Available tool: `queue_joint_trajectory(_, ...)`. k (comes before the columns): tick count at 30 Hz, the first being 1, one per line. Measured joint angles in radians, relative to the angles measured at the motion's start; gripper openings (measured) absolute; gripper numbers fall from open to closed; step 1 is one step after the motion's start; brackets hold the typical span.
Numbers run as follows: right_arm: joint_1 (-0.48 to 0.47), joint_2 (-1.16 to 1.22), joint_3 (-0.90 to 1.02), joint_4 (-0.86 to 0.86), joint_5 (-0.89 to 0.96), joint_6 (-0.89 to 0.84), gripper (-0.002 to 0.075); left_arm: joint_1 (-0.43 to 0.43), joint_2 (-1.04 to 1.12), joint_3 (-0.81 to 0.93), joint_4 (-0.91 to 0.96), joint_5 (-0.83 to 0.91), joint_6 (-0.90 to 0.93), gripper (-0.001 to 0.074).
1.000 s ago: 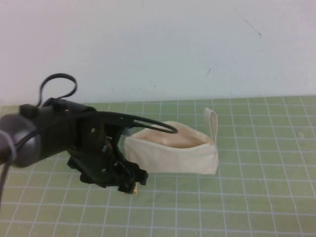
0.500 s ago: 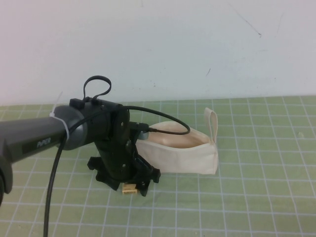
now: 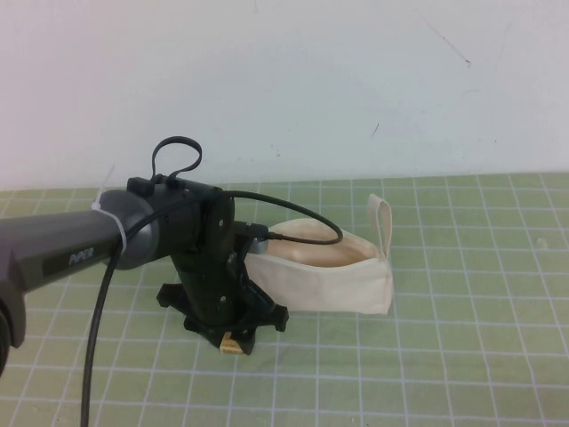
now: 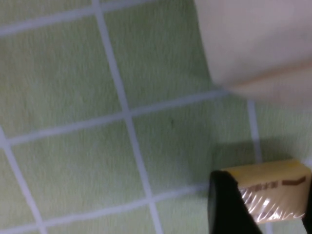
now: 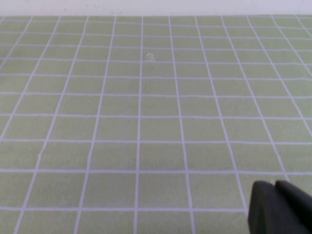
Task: Put eraser into pencil case
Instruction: Pick up the eraser from the table, then place the eraser on the pencil case
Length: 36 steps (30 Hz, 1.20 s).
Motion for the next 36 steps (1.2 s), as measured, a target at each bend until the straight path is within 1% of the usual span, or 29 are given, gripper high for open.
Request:
queue_joint_trajectory(8, 0.000, 0.000, 0.000, 0.000, 0.000, 0.000, -0.0001, 0.000, -0.017, -0.016, 0.002, 0.157, 0.045, 0.0282)
queue_joint_trajectory(16, 0.000, 0.000, 0.000, 0.000, 0.000, 0.000, -0.0001, 0.000, -0.108, -0.165, 0.002, 0.283, 0.074, 0.0282)
queue_joint_trajectory(19, 0.000, 0.000, 0.000, 0.000, 0.000, 0.000, -0.0001, 0.000, -0.140, -0.243, -0.008, 0.277, 0.081, 0.0282)
queue_joint_trajectory(22, 0.000, 0.000, 0.000, 0.000, 0.000, 0.000, -0.0001, 0.000, -0.149, -0.306, -0.048, 0.214, 0.121, 0.0282)
queue_joint_trajectory(26, 0.000, 0.000, 0.000, 0.000, 0.000, 0.000, -0.0001, 0.000, -0.127, -0.326, -0.125, 0.086, 0.227, 0.0282)
queue_joint_trajectory(31, 0.000, 0.000, 0.000, 0.000, 0.000, 0.000, -0.0001, 0.000, -0.052, -0.326, -0.151, 0.070, 0.273, 0.0282)
queue_joint_trajectory(32, 0.000, 0.000, 0.000, 0.000, 0.000, 0.000, -0.0001, 0.000, -0.039, -0.326, -0.151, 0.070, 0.274, 0.0293)
queue_joint_trajectory(36, 0.000, 0.000, 0.000, 0.000, 0.000, 0.000, -0.0001, 0.000, -0.024, -0.326, -0.151, 0.059, 0.277, 0.0416)
